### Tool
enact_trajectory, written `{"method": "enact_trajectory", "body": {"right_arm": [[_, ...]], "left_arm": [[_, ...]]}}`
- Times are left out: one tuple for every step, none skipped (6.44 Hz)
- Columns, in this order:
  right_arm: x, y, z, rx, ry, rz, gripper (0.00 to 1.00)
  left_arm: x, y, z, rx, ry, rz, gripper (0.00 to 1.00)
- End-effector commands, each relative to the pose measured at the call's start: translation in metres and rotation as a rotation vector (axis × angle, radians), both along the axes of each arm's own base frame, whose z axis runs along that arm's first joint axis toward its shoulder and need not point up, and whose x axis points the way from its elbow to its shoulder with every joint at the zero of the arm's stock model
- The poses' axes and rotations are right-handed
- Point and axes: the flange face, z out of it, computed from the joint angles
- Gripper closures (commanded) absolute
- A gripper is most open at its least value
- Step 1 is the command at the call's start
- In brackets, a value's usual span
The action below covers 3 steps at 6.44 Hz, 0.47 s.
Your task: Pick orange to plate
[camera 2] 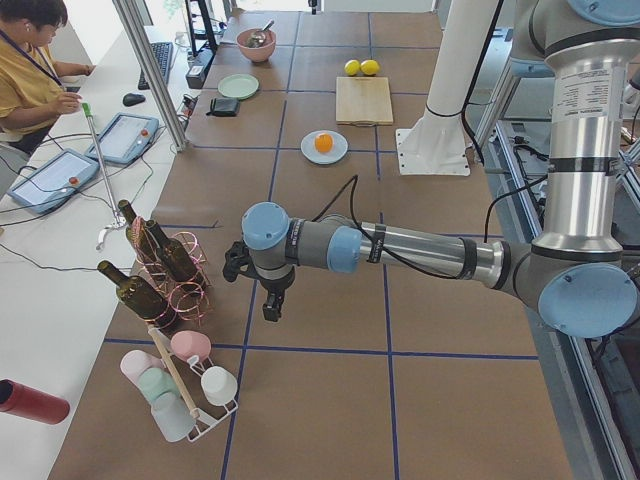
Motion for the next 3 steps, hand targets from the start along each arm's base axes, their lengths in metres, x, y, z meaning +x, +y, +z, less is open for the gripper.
{"method": "enact_trajectory", "body": {"right_arm": [[-0.0014, -0.0004, -0.0007, -0.002, -0.002, 0.0, 0.0], [-0.0013, -0.0004, 0.0001, -0.002, -0.001, -0.001, 0.0], [-0.0012, -0.0011, 0.0002, -0.002, 0.001, -0.001, 0.0]], "left_arm": [[0.0006, -0.0103, -0.0077, 0.015, -0.002, -0.001, 0.0], [0.0007, -0.0164, -0.014, 0.025, -0.006, -0.003, 0.0], [0.001, -0.0201, -0.0163, 0.028, -0.006, -0.003, 0.0]]}}
